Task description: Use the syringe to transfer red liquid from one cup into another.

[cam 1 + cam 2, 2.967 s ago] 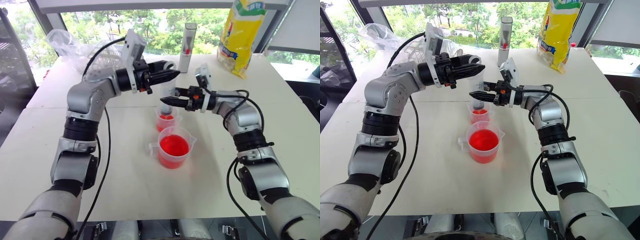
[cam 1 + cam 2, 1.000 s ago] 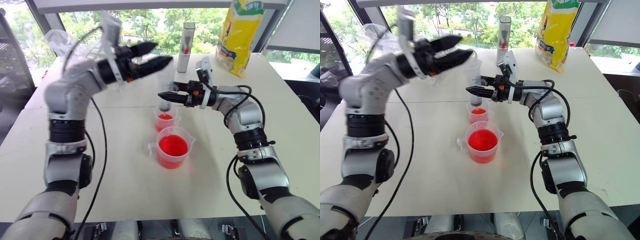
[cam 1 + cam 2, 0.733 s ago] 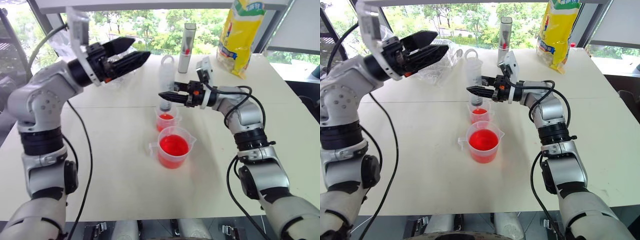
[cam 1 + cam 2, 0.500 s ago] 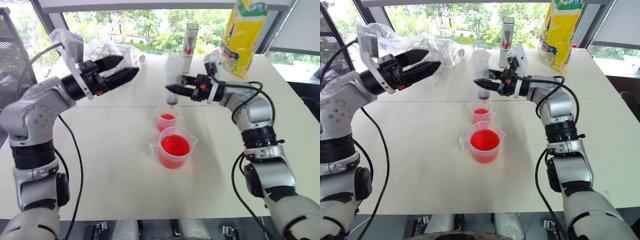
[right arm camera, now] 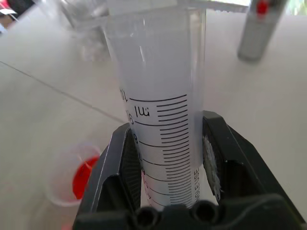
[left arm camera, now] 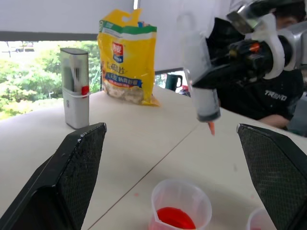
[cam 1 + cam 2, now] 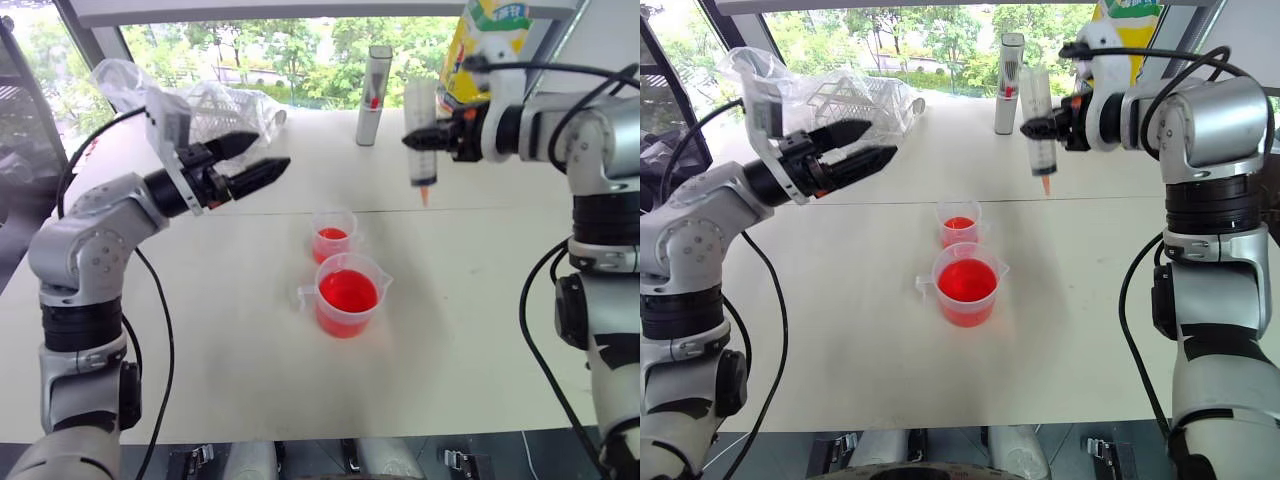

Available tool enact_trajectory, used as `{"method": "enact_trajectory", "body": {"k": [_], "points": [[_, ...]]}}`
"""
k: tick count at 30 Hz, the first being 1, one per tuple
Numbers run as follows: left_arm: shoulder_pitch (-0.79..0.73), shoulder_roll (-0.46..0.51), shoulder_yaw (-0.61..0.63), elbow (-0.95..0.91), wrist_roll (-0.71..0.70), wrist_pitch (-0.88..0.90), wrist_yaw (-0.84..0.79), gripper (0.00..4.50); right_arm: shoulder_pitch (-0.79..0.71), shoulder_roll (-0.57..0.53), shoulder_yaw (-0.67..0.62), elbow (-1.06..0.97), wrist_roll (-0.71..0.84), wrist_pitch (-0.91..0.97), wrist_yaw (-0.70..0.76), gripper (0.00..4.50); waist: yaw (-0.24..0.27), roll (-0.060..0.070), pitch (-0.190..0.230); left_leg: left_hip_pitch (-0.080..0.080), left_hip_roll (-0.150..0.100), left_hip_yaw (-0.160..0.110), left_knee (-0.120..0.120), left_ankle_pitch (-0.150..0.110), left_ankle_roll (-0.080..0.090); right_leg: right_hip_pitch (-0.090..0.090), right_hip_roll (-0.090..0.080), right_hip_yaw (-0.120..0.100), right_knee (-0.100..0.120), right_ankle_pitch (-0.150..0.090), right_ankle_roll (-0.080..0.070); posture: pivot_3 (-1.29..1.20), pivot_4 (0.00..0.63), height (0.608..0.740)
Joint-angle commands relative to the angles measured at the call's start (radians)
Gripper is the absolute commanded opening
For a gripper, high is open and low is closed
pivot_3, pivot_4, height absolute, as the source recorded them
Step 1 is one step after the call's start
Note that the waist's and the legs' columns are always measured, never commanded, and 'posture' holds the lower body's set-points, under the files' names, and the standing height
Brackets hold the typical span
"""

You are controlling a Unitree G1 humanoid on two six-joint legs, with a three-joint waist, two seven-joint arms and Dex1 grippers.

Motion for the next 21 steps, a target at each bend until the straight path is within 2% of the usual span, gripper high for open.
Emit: {"method": "enact_trajectory", "body": {"k": [1,6,8,13,21], "points": [[0.002,0.015,0.001,-0.051,0.005,-0.029,-0.008,4.47,-0.024,-0.026,0.015,0.016,-0.017,0.067,-0.017,1.38,0.001,0.000,0.000,0.000,0.000,0.000,0.001,0.000,0.000,0.000,0.001,0.000,0.000,0.000,0.000,0.00,0.150,0.740],[0.016,0.023,0.001,-0.078,-0.001,-0.019,-0.003,4.47,0.055,-0.035,0.073,0.010,-0.006,0.204,-0.037,1.38,0.002,-0.001,0.000,-0.001,0.000,0.000,0.000,0.000,0.000,0.000,0.001,0.000,-0.002,0.000,0.000,0.00,0.150,0.740],[0.021,0.029,0.002,-0.090,-0.004,-0.013,-0.004,4.47,0.094,-0.053,0.132,-0.009,0.036,0.249,-0.023,1.38,0.002,-0.001,0.000,-0.001,0.000,0.001,0.000,0.000,0.000,0.000,0.001,0.000,-0.002,0.000,0.000,0.00,0.150,0.740],[0.046,0.055,-0.004,-0.127,-0.019,-0.013,-0.046,4.47,0.182,-0.070,0.160,-0.069,0.104,0.260,-0.055,1.38,-0.001,0.000,0.000,-0.001,0.000,0.001,0.000,0.000,0.000,0.000,0.001,0.000,-0.002,0.000,0.000,0.00,0.150,0.740],[0.081,0.081,-0.018,-0.177,-0.039,-0.005,-0.068,4.47,0.234,-0.045,0.160,-0.026,0.159,0.260,-0.150,1.38,0.000,-0.001,0.000,-0.001,0.000,0.000,0.001,0.000,0.000,0.000,0.002,-0.001,-0.002,0.000,0.000,0.00,0.150,0.740]]}}
